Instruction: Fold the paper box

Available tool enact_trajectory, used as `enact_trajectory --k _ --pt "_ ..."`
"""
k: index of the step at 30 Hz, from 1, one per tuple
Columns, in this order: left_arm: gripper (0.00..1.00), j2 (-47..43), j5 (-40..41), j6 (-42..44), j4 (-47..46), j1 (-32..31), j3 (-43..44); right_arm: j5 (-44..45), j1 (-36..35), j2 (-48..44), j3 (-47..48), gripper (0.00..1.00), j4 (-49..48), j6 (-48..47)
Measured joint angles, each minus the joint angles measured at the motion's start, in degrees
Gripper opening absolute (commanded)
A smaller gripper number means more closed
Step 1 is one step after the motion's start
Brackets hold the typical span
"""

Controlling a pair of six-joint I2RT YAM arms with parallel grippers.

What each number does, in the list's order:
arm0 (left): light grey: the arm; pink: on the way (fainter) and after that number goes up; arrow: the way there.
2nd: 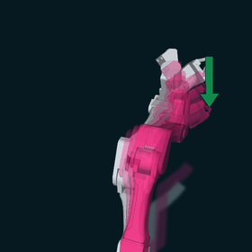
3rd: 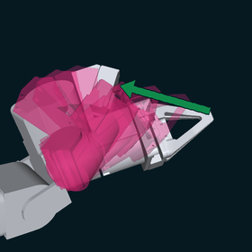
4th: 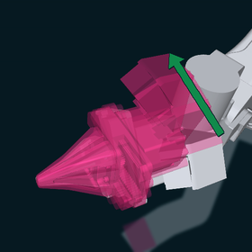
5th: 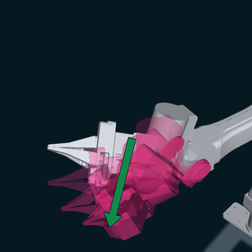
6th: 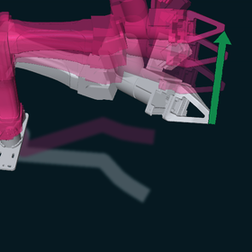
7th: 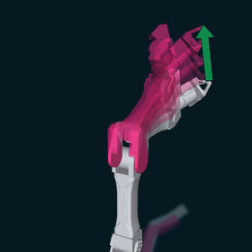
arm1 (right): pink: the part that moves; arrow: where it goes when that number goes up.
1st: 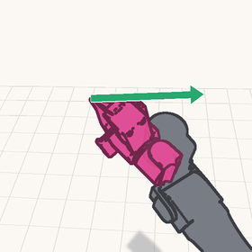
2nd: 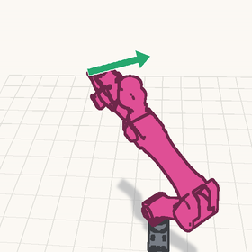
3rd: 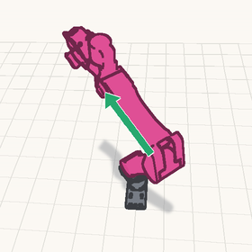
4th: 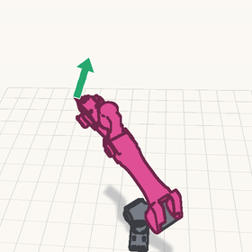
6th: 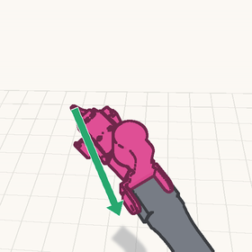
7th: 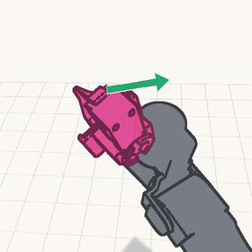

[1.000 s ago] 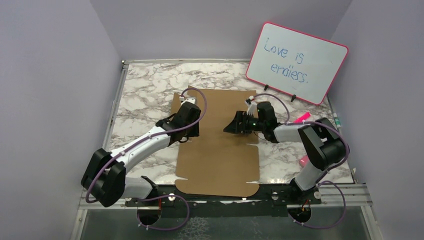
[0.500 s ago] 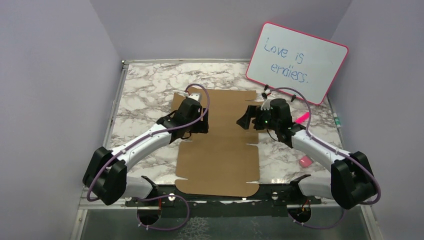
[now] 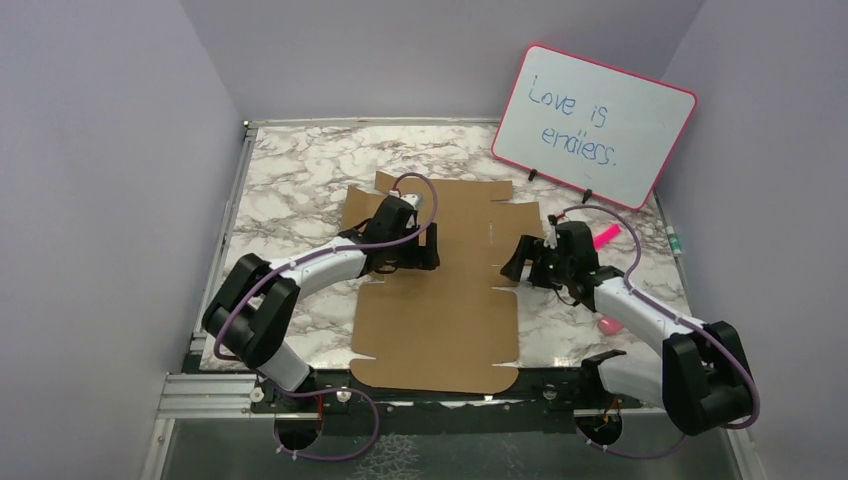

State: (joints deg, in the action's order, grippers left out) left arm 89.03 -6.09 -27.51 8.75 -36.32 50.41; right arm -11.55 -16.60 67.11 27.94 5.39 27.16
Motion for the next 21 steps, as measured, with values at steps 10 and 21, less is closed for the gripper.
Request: enact_trajectory --k 10,21 --pt "0.88 2.51 -2.93 -1.31 -4.02 0.37 -2.62 -4.26 0.87 4.42 -2.75 0.67 -7.06 3.50" --pt "0.86 2.03 -3.43 -2.60 -7.67 0.68 -4.94 -7.30 1.33 6.88 -2.38 0.51 -9.27 1.25"
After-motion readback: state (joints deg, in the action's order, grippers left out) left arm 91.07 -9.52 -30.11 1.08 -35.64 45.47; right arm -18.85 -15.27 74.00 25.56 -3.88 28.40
